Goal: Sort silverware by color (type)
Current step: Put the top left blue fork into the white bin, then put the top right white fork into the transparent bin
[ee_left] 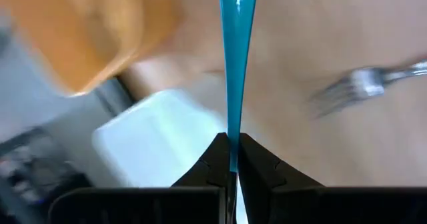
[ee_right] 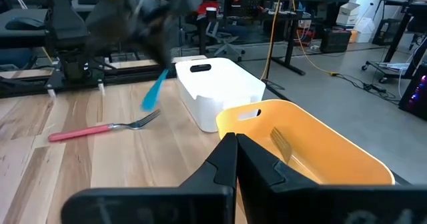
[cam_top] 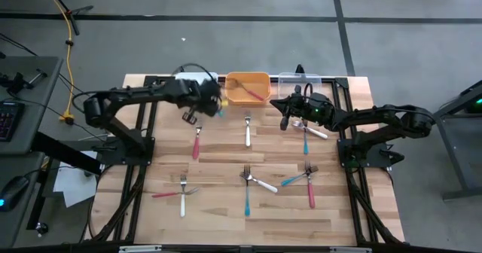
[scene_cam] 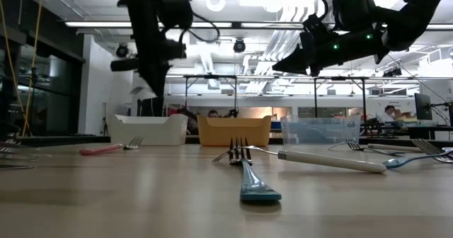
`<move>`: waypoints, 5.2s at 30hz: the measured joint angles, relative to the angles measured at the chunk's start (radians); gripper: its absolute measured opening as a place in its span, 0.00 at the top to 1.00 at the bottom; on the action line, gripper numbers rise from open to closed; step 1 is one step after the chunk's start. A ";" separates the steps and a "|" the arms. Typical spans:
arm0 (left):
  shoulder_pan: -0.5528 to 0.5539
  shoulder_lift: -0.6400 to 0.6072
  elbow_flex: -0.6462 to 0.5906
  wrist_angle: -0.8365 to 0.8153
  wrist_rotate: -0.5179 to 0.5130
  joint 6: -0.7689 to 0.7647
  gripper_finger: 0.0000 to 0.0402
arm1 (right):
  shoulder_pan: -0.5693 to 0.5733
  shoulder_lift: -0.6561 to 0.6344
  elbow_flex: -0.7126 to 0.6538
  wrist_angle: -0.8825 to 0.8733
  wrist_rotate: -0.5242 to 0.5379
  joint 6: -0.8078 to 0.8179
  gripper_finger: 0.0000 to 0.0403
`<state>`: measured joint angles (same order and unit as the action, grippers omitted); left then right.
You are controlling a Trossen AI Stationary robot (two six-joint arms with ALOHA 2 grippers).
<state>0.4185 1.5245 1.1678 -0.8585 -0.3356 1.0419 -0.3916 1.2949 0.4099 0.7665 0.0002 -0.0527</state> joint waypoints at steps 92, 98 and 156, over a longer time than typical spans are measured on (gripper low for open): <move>0.250 -0.151 -0.248 0.562 0.361 -0.466 1.00 | 0.000 0.000 0.000 -0.069 -0.004 0.054 0.99; 0.128 -0.283 -0.491 0.938 0.364 -0.642 1.00 | 0.000 0.000 0.000 -0.158 -0.004 0.080 0.98; -0.013 -0.303 -0.997 1.903 0.415 -0.883 1.00 | -0.075 0.092 0.197 -1.514 0.069 0.323 0.66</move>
<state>0.4053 1.2217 0.1711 1.0441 0.0795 0.1593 -0.4669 1.3867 0.6072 -0.7471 0.0690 0.2700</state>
